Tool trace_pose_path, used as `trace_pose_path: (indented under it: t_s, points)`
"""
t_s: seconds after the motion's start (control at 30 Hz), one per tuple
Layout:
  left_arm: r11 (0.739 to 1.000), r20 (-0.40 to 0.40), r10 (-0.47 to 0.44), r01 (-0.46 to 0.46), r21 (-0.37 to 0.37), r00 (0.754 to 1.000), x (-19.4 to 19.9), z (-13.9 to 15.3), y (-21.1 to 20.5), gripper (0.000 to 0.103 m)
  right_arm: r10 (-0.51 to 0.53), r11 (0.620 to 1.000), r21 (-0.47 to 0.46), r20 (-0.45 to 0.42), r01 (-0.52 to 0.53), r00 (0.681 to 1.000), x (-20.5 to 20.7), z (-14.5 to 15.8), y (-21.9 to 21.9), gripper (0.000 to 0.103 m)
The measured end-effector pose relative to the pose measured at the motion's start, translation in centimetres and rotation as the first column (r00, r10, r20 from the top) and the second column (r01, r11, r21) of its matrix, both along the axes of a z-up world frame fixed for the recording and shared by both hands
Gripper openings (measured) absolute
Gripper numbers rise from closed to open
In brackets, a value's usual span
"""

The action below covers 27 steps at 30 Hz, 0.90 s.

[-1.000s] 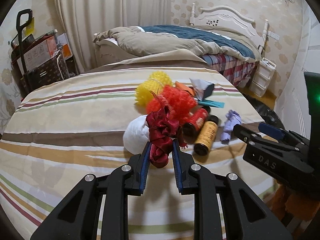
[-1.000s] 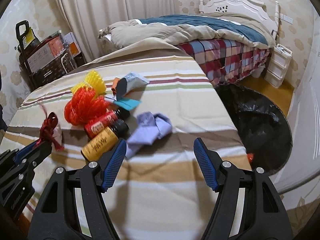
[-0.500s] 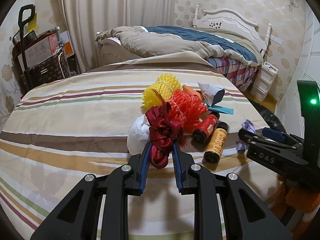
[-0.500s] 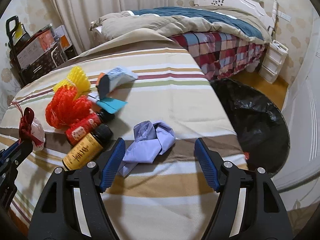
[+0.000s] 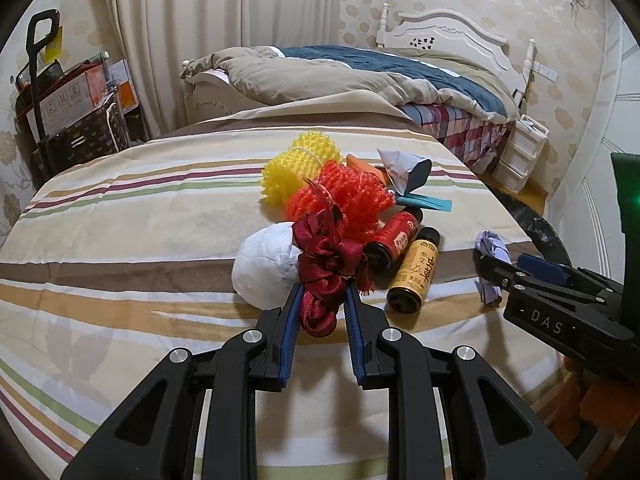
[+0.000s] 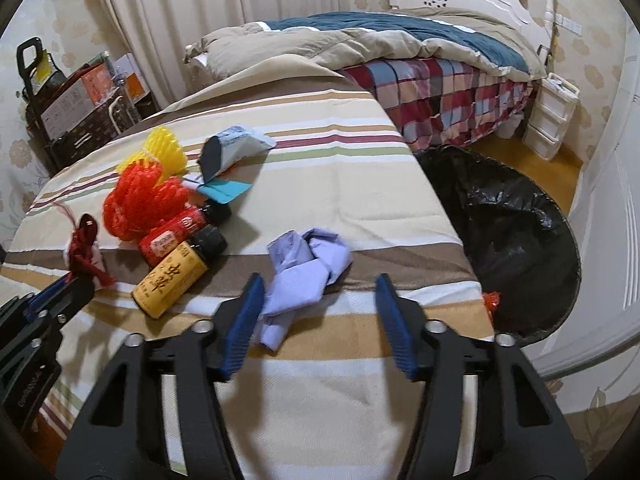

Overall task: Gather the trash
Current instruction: 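Grasp the lavender cloth with the right tool while the left tool holds the ribbon, then carry ribbon and cloth over the black bin and open both tools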

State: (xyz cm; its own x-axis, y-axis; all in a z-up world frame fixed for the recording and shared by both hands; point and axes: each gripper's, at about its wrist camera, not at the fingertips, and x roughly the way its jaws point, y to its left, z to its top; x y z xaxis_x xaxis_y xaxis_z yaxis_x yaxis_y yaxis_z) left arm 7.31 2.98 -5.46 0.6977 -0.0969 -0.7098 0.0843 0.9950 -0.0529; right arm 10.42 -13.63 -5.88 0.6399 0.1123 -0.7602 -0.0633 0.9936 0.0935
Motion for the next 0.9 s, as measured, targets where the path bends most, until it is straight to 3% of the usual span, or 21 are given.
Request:
trace_pose_path:
  t_s: [0.23, 0.9]
  points:
    - [1.0, -0.004, -0.006, 0.006, 0.005, 1.0, -0.1, -0.2, -0.5, 0.023, 0.031, 0.999, 0.011, 0.0, -0.031, 1.0, -0.5, 0.3, 0.6, 0.027]
    - [1.0, 0.009, -0.025, 0.025, 0.018, 1.0, -0.8, 0.0, -1.7, 0.023, 0.025, 0.999, 0.031, 0.024, -0.025, 0.999, -1.2, 0.8, -0.6, 0.021]
